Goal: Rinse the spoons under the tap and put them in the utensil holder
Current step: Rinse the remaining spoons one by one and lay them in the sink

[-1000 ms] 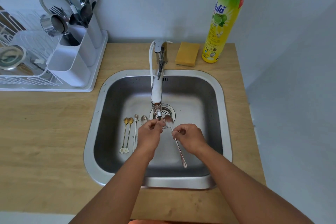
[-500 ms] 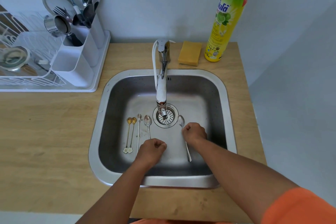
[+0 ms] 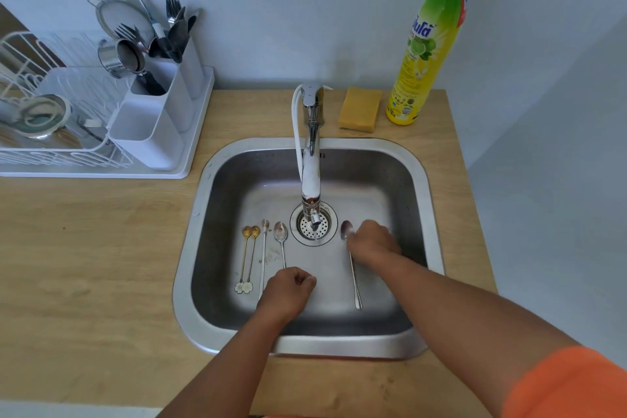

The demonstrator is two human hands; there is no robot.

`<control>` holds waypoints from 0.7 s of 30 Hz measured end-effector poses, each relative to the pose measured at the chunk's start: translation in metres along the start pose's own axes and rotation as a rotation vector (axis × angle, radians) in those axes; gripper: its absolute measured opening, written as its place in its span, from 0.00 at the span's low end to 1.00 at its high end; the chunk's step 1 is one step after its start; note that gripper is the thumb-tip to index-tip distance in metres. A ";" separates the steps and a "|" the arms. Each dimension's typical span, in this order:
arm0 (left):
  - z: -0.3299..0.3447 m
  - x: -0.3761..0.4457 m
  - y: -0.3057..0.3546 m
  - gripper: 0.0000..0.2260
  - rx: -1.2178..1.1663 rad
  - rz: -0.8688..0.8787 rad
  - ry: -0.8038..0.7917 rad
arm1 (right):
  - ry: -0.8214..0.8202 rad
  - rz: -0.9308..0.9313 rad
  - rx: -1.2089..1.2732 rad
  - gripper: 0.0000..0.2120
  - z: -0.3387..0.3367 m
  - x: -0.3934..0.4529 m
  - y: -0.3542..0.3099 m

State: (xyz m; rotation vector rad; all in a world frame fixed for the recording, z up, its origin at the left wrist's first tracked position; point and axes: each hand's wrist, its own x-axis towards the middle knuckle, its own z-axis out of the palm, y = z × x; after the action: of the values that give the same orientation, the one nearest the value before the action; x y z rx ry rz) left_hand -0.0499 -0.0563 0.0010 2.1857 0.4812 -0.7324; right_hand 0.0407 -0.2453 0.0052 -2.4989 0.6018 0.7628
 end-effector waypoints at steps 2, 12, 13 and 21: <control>0.000 0.000 0.000 0.04 0.009 0.004 0.000 | 0.036 -0.047 0.138 0.17 -0.029 0.004 -0.025; 0.000 -0.001 0.000 0.05 0.029 0.019 0.006 | 0.119 -0.327 0.648 0.18 -0.154 0.002 -0.153; -0.001 -0.002 0.000 0.05 0.033 0.019 0.009 | 0.083 -0.321 0.652 0.18 -0.157 0.001 -0.158; -0.002 -0.004 0.000 0.05 0.048 0.036 0.000 | 0.006 -0.306 0.658 0.17 -0.157 -0.003 -0.177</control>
State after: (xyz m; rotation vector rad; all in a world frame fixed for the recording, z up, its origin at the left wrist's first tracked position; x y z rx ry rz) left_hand -0.0520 -0.0551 0.0047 2.2330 0.4265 -0.7316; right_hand 0.1940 -0.1869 0.1751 -1.9169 0.3748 0.3601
